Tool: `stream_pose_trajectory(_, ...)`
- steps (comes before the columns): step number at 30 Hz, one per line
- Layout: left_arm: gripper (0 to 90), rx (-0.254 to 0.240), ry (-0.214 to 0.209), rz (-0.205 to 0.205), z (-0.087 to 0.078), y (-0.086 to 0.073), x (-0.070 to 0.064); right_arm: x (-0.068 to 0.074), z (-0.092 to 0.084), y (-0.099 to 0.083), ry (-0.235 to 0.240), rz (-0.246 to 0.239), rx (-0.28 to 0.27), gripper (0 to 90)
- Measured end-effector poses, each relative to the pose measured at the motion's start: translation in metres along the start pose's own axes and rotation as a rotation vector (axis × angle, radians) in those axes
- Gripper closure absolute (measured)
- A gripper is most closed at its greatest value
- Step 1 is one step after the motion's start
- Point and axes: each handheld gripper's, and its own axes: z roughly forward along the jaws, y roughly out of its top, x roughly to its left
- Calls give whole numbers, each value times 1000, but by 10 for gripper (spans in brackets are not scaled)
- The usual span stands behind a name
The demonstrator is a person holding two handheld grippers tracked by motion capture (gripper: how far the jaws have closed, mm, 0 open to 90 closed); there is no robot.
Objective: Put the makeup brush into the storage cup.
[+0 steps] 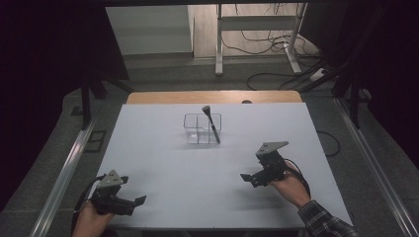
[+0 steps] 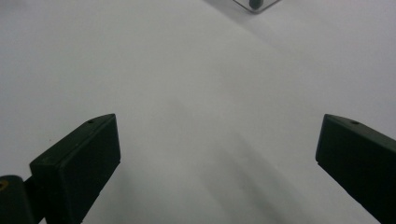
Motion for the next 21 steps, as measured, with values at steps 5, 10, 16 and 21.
stream_pose_trajectory(5, 11, 3, 1, 4, 0, 0, 0, 0, -5, -5, 0, 8, 0, 0)
stream_pose_trajectory(10, 10, 0, 1, 2, 0, 0, 0, 1, -8, -9, 0, 11, 3, 0)
stream_pose_trajectory(16, 10, -1, 2, 1, 0, 0, 0, 1, -14, -14, -2, 18, -1, 0)
stream_pose_trajectory(21, 10, 0, 3, 1, 0, 0, 0, 1, -19, -19, -15, 21, 4, 0)
